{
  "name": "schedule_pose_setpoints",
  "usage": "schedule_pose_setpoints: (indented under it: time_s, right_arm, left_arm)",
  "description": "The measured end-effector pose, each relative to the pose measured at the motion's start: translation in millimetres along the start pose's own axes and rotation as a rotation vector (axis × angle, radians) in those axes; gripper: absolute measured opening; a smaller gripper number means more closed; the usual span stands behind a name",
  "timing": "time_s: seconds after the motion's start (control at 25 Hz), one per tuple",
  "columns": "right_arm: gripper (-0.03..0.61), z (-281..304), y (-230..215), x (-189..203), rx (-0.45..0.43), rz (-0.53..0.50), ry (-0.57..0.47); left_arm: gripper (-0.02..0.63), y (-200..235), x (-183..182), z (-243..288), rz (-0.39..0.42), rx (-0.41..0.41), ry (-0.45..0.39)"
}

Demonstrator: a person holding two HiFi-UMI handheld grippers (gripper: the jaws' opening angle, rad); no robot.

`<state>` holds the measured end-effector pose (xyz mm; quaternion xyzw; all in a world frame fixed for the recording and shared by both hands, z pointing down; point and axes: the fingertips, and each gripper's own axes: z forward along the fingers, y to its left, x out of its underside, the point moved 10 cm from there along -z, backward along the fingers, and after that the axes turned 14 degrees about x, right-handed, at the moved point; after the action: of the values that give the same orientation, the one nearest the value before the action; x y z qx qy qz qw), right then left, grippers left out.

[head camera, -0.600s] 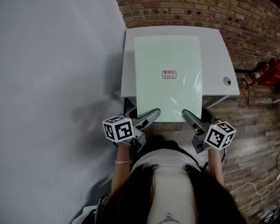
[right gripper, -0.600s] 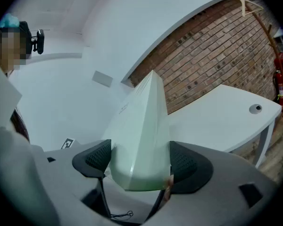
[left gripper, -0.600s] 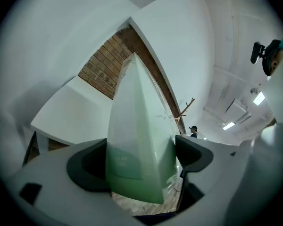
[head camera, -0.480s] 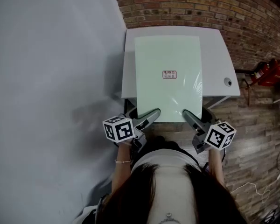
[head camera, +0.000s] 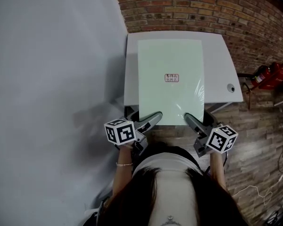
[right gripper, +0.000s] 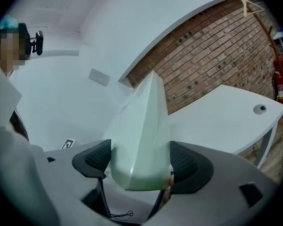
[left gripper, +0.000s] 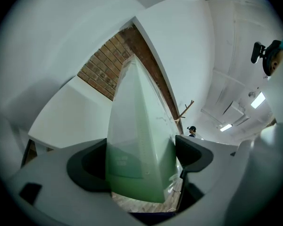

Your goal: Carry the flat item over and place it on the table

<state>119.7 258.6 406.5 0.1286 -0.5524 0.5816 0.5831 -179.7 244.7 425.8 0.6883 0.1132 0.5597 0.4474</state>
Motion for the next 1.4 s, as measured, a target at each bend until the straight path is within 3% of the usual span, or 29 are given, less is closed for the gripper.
schedule_pose_setpoints:
  time_s: [0.56, 1.4]
  right_arm:
    - [0.373, 16, 5, 6, 0.033, 0.012, -0.003]
    - [0.373, 50, -71, -45, -0.003, 0.031, 0.012]
  left_arm:
    - [0.433, 22, -8, -2, -0.014, 0.022, 0.017]
    - [0.433, 40, -33, 81, -0.011, -0.018, 0.007]
